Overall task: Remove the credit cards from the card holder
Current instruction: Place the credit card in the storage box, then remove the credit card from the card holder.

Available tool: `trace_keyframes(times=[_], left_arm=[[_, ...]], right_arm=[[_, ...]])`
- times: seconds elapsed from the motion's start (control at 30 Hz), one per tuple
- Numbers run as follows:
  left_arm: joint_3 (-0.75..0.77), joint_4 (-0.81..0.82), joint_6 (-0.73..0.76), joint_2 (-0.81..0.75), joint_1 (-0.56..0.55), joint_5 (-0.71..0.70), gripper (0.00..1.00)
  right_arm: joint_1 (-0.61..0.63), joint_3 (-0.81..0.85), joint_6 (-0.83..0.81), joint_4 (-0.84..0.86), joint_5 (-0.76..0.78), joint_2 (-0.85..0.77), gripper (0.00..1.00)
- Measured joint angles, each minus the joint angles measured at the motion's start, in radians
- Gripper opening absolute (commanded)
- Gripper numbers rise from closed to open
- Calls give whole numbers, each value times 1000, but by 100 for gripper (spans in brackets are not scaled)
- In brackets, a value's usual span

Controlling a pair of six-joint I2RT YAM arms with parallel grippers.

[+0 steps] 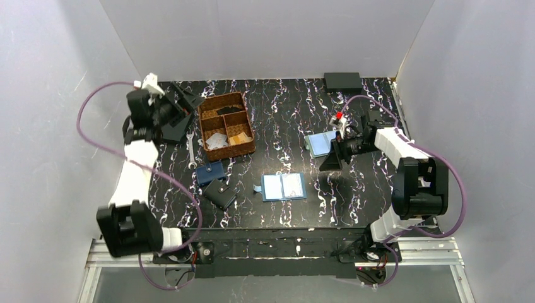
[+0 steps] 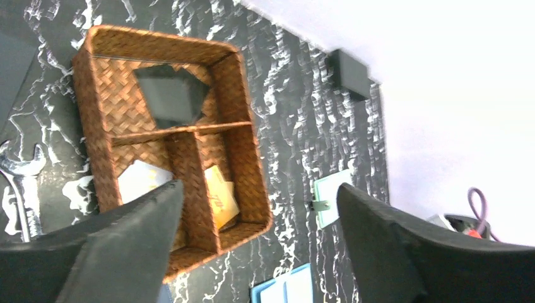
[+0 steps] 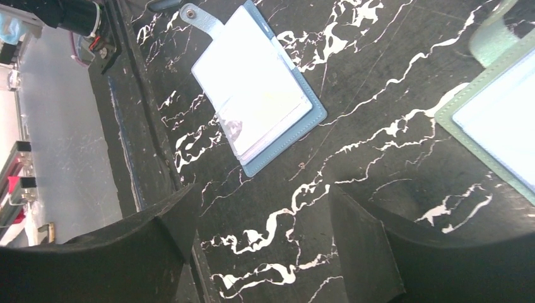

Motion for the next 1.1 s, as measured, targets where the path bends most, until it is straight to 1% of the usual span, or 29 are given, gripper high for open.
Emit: trace_keyframes(times=[0.07,0.1,0.2,0.37,0.53,0.63,0.73,0.83,0.9,0.97,1.1], left_arm=[[-165,81,-66,-172,16,3,98],[-220,103,-94,-229,28,10,98],[-349,151,-166,-328,70,69,98],[-515,163,-235,-423,86,213,98],[-635,134,-250,-656,81,326,98],[-679,137,-265,-774,57,354,98],[-720,117,-276,-851,-10,360,98],[-756,75,-280,-903,-142,312,98],[-782,43,-284,-932,-262,260,98],[-796,27,-288,-937,-352,214,98],[-804,6,-287,-913,-486,122,98]], right_arm=[[-16,7,-29,-18,-3,0,82],[-23,9,-42,-25,-5,0,82],[-42,13,-86,-50,-6,-3,82],[-84,13,-151,-82,-8,-28,82],[-122,13,-217,-110,-29,-79,83],[-135,12,-243,-121,-41,-97,83],[-142,6,-272,-129,-52,-106,83],[-143,-14,-306,-143,-60,-117,83],[-143,-34,-322,-150,-60,-130,83],[-143,-46,-332,-150,-61,-143,83],[-143,-52,-349,-147,-66,-158,83]])
